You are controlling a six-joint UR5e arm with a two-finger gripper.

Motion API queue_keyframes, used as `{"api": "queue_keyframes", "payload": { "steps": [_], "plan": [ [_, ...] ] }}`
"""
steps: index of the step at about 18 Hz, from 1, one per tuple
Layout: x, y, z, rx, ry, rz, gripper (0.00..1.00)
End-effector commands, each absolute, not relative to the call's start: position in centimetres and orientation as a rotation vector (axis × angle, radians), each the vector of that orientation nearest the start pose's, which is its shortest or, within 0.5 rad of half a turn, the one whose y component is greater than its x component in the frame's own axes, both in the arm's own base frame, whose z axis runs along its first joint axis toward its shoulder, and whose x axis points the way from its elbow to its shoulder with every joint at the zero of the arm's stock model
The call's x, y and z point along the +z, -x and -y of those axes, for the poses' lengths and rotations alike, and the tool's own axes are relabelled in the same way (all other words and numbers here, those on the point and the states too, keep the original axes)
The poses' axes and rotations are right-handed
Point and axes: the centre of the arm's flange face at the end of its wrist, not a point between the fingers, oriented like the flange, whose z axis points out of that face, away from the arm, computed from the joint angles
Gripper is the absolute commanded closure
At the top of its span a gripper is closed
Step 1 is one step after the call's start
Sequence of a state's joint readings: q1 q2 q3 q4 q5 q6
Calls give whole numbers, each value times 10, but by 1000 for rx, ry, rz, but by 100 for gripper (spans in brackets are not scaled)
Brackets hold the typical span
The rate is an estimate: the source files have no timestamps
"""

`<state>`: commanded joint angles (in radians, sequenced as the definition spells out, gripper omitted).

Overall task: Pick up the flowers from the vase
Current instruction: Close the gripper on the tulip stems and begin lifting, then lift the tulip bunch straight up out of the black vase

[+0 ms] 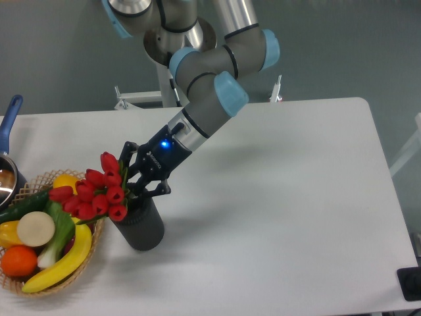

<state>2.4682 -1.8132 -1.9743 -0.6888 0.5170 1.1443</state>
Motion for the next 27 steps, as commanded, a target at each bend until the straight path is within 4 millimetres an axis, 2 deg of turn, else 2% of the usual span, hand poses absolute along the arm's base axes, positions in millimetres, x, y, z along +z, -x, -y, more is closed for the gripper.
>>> {"api": "queue_keyframes", "payload": {
  "steps": [6, 11, 15, 20, 24, 27],
  "plan": [
    [338, 288, -496, -436, 2013, -338, 100],
    [368, 298, -490, -440, 1969, -284, 100],
    [385, 294, -485, -468, 1967, -219, 100],
    [412, 295, -473, -529, 1880, -161, 100],
    [422, 295, -469, -549, 1847, -151, 100],
    [432, 303, -460, -563, 1798, -137, 100]
  ]
}}
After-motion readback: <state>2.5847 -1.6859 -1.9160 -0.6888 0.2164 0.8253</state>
